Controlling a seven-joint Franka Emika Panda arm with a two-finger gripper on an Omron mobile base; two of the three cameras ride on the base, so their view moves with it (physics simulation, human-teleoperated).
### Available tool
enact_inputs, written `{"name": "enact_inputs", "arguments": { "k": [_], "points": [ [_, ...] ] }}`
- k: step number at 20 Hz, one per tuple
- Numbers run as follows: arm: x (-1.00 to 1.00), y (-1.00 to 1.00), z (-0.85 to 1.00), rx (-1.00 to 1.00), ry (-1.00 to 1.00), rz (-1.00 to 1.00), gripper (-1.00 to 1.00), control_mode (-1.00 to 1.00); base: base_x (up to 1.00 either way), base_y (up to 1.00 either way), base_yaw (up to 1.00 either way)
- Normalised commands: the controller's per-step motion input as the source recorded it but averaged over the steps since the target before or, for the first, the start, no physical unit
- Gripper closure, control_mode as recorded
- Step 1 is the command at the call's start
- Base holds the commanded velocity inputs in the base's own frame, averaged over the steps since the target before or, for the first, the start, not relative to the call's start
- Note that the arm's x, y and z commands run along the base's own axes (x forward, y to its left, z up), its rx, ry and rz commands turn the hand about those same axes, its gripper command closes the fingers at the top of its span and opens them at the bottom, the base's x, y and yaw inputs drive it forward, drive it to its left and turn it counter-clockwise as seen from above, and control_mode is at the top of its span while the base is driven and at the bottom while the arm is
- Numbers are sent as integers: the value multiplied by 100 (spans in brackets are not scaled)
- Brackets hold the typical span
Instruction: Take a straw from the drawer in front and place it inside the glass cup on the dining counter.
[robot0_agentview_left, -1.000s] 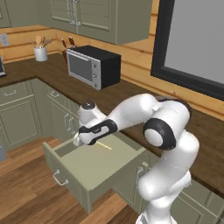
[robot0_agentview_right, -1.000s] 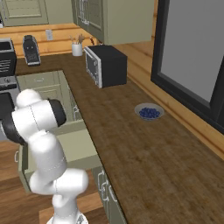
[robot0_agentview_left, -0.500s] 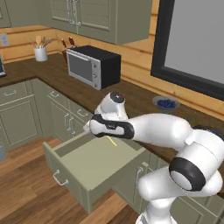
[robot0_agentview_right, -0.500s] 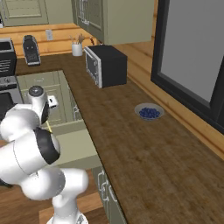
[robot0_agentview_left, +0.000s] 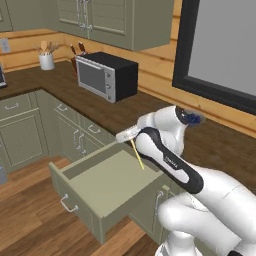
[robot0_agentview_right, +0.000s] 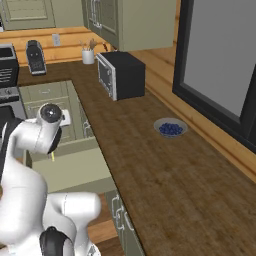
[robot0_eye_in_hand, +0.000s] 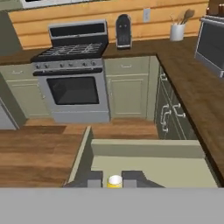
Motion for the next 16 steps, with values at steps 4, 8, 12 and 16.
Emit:
{"name": "enact_inputs", "arguments": {
  "k": [4, 8, 12, 16],
  "points": [
    [-83, -44, 86, 17, 0, -4, 100, -100, 0, 0, 0],
    [-42, -18, 27, 6, 0, -1, 100, 100, -50, -13, -2],
    [0, 0, 0, 0, 0, 0, 100, 100, -100, -8, -6],
    [0, 0, 0, 0, 0, 0, 100, 100, -100, 35, 11]
  ]
}}
